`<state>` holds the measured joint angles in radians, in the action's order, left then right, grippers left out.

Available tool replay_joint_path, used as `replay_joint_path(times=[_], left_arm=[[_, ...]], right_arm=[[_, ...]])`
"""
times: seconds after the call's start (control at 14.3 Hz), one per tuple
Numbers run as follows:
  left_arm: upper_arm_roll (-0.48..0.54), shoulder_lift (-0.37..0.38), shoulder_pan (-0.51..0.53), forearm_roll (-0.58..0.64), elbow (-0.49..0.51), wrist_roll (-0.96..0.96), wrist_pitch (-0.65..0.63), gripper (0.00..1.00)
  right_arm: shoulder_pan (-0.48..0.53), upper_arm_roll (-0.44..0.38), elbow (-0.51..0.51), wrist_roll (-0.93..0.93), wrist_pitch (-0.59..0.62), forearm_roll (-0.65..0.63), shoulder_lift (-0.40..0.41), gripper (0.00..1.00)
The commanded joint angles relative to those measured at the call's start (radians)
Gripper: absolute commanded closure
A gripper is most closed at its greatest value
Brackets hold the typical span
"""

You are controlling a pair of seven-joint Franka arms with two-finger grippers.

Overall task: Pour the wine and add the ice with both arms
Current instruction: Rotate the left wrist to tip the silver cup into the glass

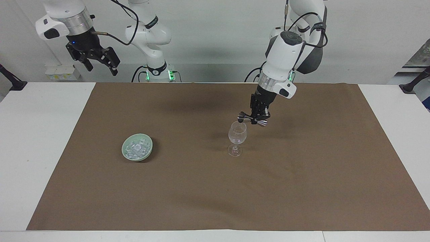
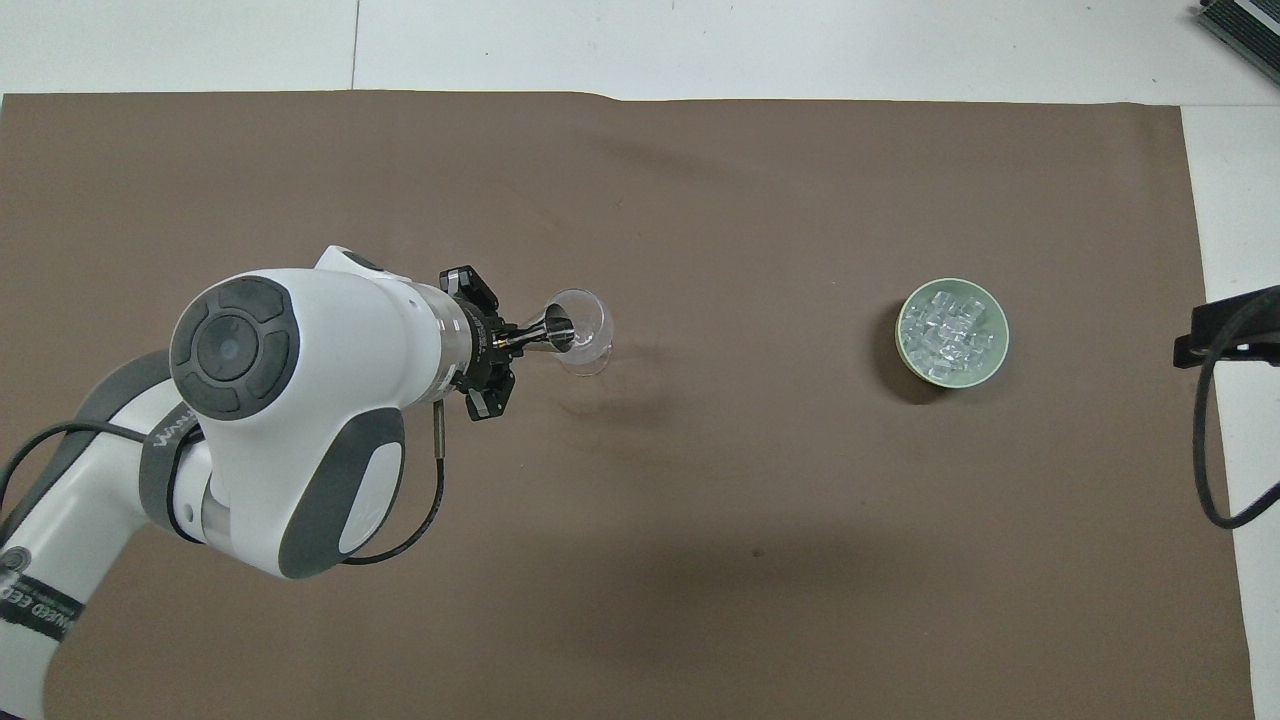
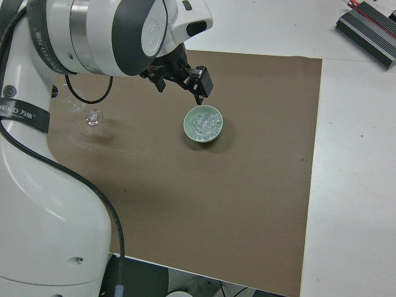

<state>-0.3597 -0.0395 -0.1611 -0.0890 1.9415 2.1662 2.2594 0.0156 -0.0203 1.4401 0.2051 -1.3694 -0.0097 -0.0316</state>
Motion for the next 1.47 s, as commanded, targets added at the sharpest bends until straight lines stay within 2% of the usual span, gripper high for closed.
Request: replay_joint_path(times=[0.0,1.4], left_arm=[[0.021,0.001,-0.035,0.057,-0.018,0.049,-0.029,1.00],[0.021,-0.016,-0.092,0.282,-0.090,0.151,-0.158,1.00]], right_arm=[[0.009,0.005,0.008,-0.023,0.004,0.008,-0.013,0.00],[0.009,0.005,0.008,-0.023,0.004,0.008,-0.013,0.00]])
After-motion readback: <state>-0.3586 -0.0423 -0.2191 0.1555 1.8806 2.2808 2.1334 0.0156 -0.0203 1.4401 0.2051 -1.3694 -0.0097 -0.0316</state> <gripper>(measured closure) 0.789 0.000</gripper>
